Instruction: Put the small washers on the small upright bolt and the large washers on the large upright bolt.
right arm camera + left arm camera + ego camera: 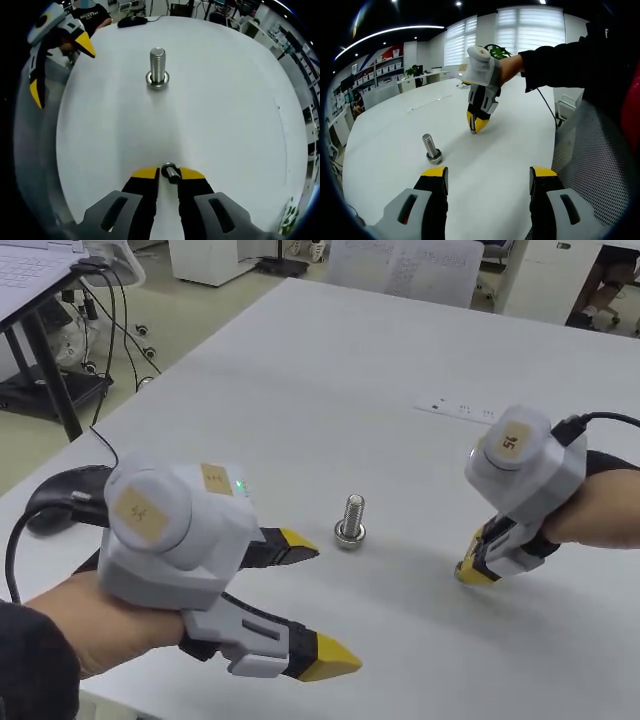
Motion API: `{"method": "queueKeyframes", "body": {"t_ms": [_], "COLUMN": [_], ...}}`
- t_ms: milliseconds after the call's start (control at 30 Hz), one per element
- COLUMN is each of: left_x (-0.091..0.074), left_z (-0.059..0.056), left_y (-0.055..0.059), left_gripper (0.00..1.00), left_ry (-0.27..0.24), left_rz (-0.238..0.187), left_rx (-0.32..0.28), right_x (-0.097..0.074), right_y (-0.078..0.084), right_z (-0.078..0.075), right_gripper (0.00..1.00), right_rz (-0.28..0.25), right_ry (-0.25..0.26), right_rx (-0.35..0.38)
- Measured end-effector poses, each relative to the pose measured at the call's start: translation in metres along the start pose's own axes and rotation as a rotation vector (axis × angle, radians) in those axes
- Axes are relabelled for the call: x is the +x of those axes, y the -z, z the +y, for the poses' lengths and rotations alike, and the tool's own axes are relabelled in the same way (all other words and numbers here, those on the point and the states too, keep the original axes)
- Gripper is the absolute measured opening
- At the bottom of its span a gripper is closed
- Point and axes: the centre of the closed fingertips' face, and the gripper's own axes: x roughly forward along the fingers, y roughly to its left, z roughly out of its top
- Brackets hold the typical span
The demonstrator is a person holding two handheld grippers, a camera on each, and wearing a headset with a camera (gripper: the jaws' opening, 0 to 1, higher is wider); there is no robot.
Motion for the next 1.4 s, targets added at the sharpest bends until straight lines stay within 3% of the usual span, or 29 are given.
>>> {"method": "queueKeyframes", "body": {"t_ms": [433,700,1000,1400], "left_x": [-0.001,-0.001,-0.001,-0.003], "left_z": [-0.003,-0.005,-0.006,-0.005], "left_y": [0.001,0.001,0.002,0.0], "left_gripper": [0.65,0.65,0.66,0.66], "left_ry": [0.004,0.009,0.015,0.017], "left_rz": [0.006,0.006,0.004,-0.01], "left_rx": [0.003,0.004,0.002,-0.013], "right_x": [-0.006,-0.011,-0.022,-0.046], "right_y": [0.006,0.014,0.016,0.008], "right_z": [0.006,0.014,0.028,0.055], "right_gripper": [0.22,0.32,0.44,0.56], "right_rz": [-0.041,-0.078,-0.15,-0.309], "right_ry": [0.008,0.02,0.037,0.048], "right_rx": [0.04,0.076,0.116,0.155]}}
